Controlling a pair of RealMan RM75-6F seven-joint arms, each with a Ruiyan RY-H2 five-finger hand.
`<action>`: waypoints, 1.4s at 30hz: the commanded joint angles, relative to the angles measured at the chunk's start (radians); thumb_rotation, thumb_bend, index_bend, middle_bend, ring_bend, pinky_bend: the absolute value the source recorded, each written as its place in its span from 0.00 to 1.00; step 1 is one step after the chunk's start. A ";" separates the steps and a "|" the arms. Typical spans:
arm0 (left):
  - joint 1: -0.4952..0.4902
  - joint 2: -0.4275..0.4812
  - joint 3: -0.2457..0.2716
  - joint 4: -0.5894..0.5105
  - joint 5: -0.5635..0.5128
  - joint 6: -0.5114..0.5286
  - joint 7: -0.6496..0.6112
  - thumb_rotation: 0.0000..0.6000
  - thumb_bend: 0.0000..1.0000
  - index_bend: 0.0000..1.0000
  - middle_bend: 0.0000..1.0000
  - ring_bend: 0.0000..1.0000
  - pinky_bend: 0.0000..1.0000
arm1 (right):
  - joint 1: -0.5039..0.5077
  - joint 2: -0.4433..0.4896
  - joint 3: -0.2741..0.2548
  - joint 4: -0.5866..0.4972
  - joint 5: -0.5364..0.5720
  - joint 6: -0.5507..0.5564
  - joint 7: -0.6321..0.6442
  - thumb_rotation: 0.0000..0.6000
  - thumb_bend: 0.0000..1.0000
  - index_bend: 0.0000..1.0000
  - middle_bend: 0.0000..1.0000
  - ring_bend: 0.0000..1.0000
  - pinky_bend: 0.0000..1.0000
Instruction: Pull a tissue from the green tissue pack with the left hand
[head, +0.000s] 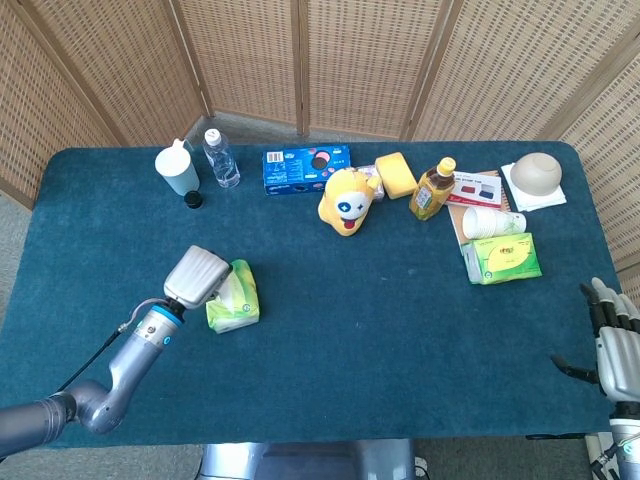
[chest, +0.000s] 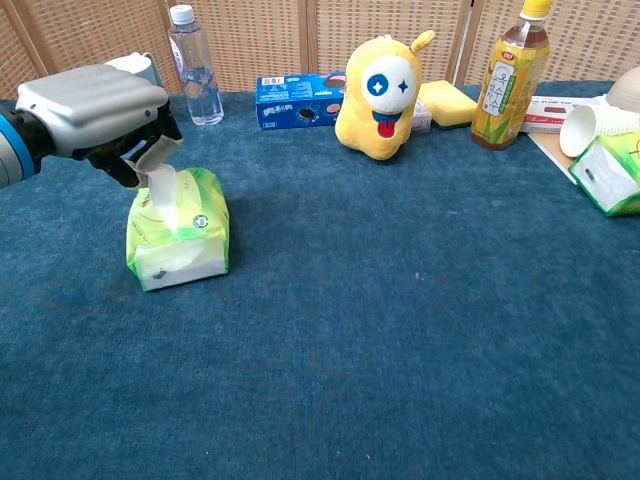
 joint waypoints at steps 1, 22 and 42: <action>0.000 -0.002 0.016 0.012 0.015 0.000 0.002 1.00 0.41 0.82 0.79 0.74 0.85 | -0.001 0.001 0.000 -0.001 0.001 0.001 0.002 1.00 0.00 0.00 0.00 0.00 0.00; 0.085 0.310 0.004 -0.256 0.231 0.233 -0.217 1.00 0.40 0.83 0.80 0.74 0.86 | 0.001 -0.009 -0.008 -0.009 -0.007 0.005 -0.032 1.00 0.00 0.00 0.00 0.00 0.00; 0.210 0.444 0.306 -0.181 0.611 0.272 -0.556 1.00 0.36 0.82 0.80 0.71 0.86 | 0.006 -0.029 -0.014 -0.009 -0.006 0.006 -0.084 1.00 0.00 0.00 0.00 0.00 0.00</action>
